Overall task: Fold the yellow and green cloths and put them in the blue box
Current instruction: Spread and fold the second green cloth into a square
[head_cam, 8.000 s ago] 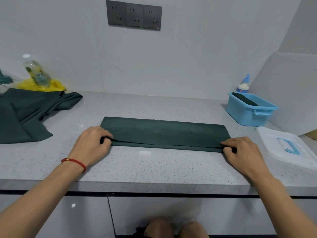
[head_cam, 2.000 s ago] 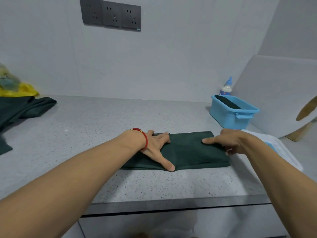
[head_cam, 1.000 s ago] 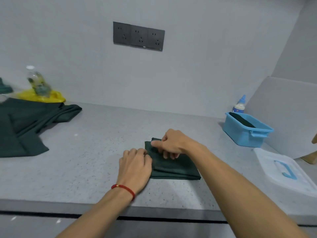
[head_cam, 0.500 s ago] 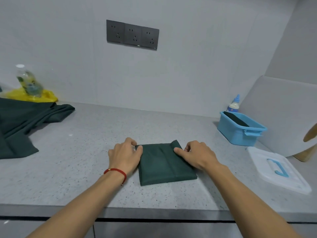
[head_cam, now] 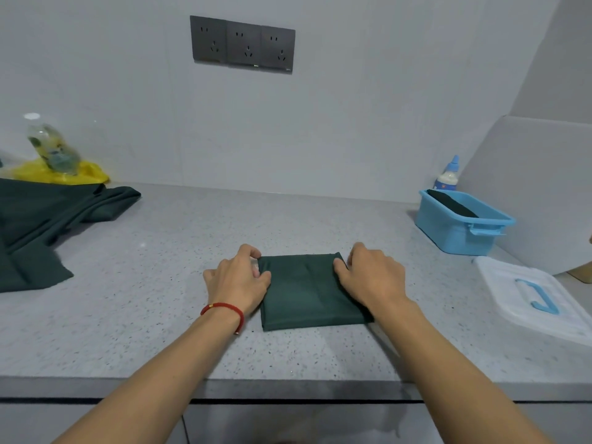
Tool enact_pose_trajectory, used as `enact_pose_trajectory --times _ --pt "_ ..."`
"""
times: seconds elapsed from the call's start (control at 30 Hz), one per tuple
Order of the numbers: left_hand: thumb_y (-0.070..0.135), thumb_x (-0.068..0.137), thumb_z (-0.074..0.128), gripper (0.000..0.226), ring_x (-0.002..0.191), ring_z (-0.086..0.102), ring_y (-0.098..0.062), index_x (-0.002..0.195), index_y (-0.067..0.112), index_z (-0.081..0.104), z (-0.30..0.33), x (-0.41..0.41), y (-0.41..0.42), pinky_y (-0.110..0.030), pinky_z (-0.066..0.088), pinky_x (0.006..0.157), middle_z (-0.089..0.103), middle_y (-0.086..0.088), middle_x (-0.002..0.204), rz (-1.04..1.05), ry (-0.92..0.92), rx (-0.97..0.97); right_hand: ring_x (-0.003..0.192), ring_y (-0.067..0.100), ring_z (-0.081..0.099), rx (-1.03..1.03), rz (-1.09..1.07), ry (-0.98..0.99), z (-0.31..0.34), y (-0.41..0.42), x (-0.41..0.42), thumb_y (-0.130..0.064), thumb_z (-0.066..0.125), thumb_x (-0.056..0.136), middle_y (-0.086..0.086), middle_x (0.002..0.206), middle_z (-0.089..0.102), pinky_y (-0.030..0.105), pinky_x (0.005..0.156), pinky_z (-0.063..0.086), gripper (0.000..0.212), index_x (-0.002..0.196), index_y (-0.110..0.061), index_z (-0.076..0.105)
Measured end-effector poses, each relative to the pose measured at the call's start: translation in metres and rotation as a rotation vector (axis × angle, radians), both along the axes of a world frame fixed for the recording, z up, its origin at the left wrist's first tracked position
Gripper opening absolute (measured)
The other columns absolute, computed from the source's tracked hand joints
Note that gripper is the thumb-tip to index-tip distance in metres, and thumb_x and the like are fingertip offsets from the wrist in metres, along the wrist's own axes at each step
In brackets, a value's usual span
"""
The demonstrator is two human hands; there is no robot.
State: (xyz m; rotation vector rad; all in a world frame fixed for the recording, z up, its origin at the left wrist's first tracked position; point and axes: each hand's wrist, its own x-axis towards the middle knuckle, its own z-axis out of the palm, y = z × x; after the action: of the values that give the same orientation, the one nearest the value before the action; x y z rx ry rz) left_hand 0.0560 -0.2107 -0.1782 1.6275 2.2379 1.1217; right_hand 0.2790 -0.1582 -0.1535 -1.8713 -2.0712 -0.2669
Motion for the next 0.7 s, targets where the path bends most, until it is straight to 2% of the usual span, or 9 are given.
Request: enact_pose_trajectory --times 0.07,0.1,0.17,0.2,0.27,0.33,0.47,0.6,0.7 --pt "0.035 0.091 0.066 0.027 0.084 0.061 -0.012 0.114 0.035 0.052 -0.001 -0.001 0.002 -0.038 0.032 0.086 0.067 0.012 0.077 0.006 -0.021 -0.010 0.097 0.024 0.057 0.140 0.181 -0.041 0.000 -0.004 -0.008 -0.051 0.040 0.102 0.005 0.116 0.061 0.039 0.073 0.047 0.044 0.122 -0.015 0.054" --pt "0.036 0.091 0.067 0.027 0.084 0.060 -0.012 0.114 0.035 0.051 -0.001 -0.001 0.003 -0.038 0.031 0.085 0.067 0.012 0.077 0.010 -0.026 -0.011 0.115 0.025 0.055 0.093 0.313 -0.042 -0.002 -0.005 -0.012 -0.051 0.039 0.103 0.006 0.131 0.056 0.042 0.089 0.048 0.050 0.134 -0.014 0.051" --pt "0.035 0.091 0.067 0.028 0.084 0.061 -0.012 0.114 0.035 0.051 -0.001 0.000 0.003 -0.038 0.031 0.085 0.068 0.012 0.078 0.017 -0.022 -0.018 0.149 0.023 0.028 -0.140 0.478 -0.075 -0.010 -0.006 -0.016 -0.055 0.029 0.106 0.003 0.161 0.032 0.047 0.123 0.021 0.063 0.156 -0.017 0.032" --pt "0.035 0.091 0.067 0.029 0.086 0.061 -0.013 0.115 0.034 0.051 0.001 0.000 0.003 -0.039 0.032 0.087 0.068 0.012 0.079 0.015 -0.020 -0.035 0.156 0.019 0.012 -0.259 0.487 -0.088 -0.015 -0.005 -0.017 -0.058 0.023 0.106 0.000 0.168 0.018 0.048 0.127 0.005 0.067 0.161 -0.020 0.020" --pt "0.035 0.093 0.066 0.034 0.094 0.062 -0.017 0.122 0.031 0.050 0.009 -0.001 0.000 -0.041 0.036 0.093 0.069 0.010 0.090 0.000 0.025 -0.097 0.157 0.012 -0.003 -0.369 0.466 -0.061 -0.023 -0.004 -0.017 -0.060 0.014 0.105 -0.005 0.171 0.003 0.049 0.126 -0.009 0.069 0.164 -0.024 0.006" --pt "0.038 0.096 0.061 0.042 0.109 0.059 -0.024 0.132 0.024 0.045 0.022 0.005 -0.001 -0.044 0.039 0.098 0.065 0.001 0.114 -0.001 0.189 -0.115 0.156 0.010 -0.008 -0.379 0.459 -0.063 -0.026 -0.004 -0.018 -0.061 0.012 0.105 -0.006 0.171 -0.003 0.049 0.125 -0.011 0.070 0.164 -0.024 0.002" --pt "0.032 0.103 0.037 0.039 0.128 0.047 -0.020 0.136 0.016 0.049 0.035 0.057 -0.002 -0.041 0.031 0.108 0.052 -0.003 0.140 -0.213 0.522 0.135 0.156 0.012 -0.013 -0.399 0.457 -0.105 -0.024 -0.003 -0.018 -0.056 0.011 0.107 -0.005 0.171 -0.010 0.050 0.125 -0.012 0.067 0.163 -0.024 -0.005" --pt "0.057 0.104 0.005 0.069 0.156 0.004 -0.014 0.162 0.021 0.016 0.013 0.066 0.004 -0.046 0.000 0.126 0.010 0.003 0.170 -0.364 0.408 -0.304 0.155 0.009 -0.016 -0.477 0.469 -0.092 -0.021 -0.001 -0.018 -0.050 0.008 0.108 -0.007 0.170 -0.016 0.048 0.125 -0.012 0.061 0.162 -0.028 -0.012" --pt "0.067 0.096 -0.007 0.078 0.155 -0.007 -0.009 0.162 0.026 0.000 -0.003 0.056 0.009 -0.043 -0.006 0.126 -0.005 0.009 0.169 -0.371 0.365 -0.372 0.153 0.006 -0.018 -0.517 0.500 -0.110 -0.018 0.005 -0.011 -0.051 0.002 0.107 -0.009 0.168 -0.019 0.043 0.126 -0.011 0.060 0.161 -0.029 -0.014"
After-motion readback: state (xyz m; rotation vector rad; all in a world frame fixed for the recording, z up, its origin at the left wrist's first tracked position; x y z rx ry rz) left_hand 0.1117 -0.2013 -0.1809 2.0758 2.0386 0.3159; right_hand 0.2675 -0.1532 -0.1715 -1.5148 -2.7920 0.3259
